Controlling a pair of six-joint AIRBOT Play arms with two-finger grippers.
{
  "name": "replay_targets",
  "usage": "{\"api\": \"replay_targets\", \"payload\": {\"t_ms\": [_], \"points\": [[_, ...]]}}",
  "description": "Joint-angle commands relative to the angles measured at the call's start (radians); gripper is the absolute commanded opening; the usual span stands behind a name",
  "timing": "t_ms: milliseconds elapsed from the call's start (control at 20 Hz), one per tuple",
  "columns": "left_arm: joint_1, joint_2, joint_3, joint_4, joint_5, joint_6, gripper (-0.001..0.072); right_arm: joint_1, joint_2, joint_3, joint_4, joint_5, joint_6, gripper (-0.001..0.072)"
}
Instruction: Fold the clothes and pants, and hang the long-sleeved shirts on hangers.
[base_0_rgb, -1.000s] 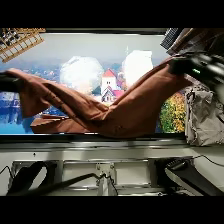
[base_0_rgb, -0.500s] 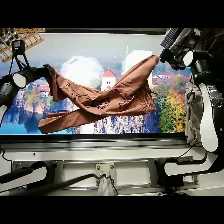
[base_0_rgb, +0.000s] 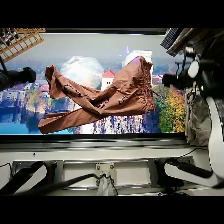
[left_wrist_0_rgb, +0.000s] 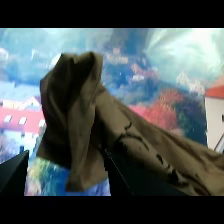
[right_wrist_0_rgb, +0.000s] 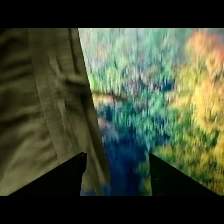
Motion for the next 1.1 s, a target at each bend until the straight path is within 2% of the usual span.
{"api": "replay_targets", "payload": {"t_ms": [0, 150, 300, 500, 900, 1000, 1050], "points": [[0.026, 0.071, -0.054, 0.011, -0.100, -0.024, 0.0467, 0.001, 0.231, -0.329, 0.099, -0.062, 0.080, 0.0447], [0.025, 0.080, -0.116, -0.018, -0.094, -0.024, 0.0466, 0.001, 0.396, -0.595, 0.233, -0.257, 0.196, 0.0447], [0.025, 0.079, -0.153, -0.030, -0.085, -0.024, 0.0466, 0.001, 0.373, -0.689, 0.338, -0.385, 0.202, 0.0449], [0.025, 0.073, -0.162, -0.030, -0.045, -0.024, 0.0467, 0.001, 0.274, -0.690, 0.395, -0.509, 0.203, 0.0450], [0.025, 0.029, -0.164, -0.037, -0.034, -0.027, 0.0467, 0.001, 0.117, -0.629, 0.418, -0.610, 0.202, 0.0446], [0.025, 0.014, -0.164, -0.067, -0.031, -0.027, 0.0467, 0.002, 0.101, -0.612, 0.418, -0.636, 0.202, 0.0386], [0.025, 0.008, -0.164, -0.087, -0.027, -0.027, 0.0468, 0.003, 0.095, -0.606, 0.417, -0.649, 0.202, 0.0384]]}}
